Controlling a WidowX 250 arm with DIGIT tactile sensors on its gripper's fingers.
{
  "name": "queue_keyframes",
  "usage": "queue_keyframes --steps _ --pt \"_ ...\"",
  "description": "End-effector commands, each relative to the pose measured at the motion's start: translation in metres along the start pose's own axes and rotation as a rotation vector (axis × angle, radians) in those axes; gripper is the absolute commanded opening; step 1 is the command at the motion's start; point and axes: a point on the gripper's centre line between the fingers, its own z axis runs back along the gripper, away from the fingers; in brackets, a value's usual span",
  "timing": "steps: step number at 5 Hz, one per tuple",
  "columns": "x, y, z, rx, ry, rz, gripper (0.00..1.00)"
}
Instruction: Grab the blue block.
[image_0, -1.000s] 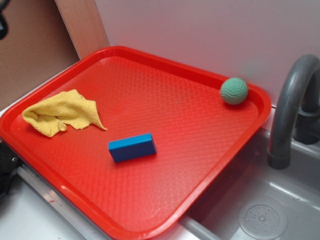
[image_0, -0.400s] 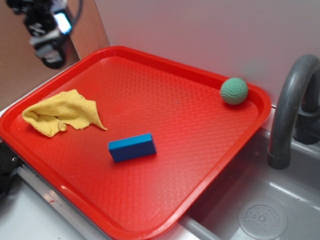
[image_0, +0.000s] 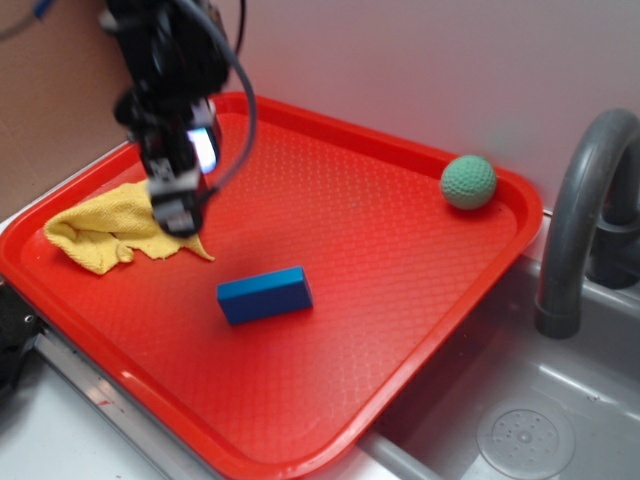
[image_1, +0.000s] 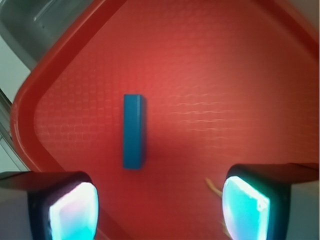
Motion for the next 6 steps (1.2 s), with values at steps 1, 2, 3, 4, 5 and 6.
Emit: queue_keyframes --steps 1,2,3,4,5,6 --pt "0.002 -0.037 -0.040 0.020 0.074 -0.071 1.00" --pt "0.008 -0.043 -0.062 0.037 0.139 -0.088 1.00" --pt "0.012 -0.037 -0.070 -0.007 0.139 -0.059 1.00" --pt "0.016 -0.038 -0.073 -0.007 0.143 -0.037 1.00" --pt "0.014 -0.038 -0.072 0.032 0.131 0.025 0.00" --pt "0.011 -0.036 -0.065 0.061 0.148 0.079 0.00"
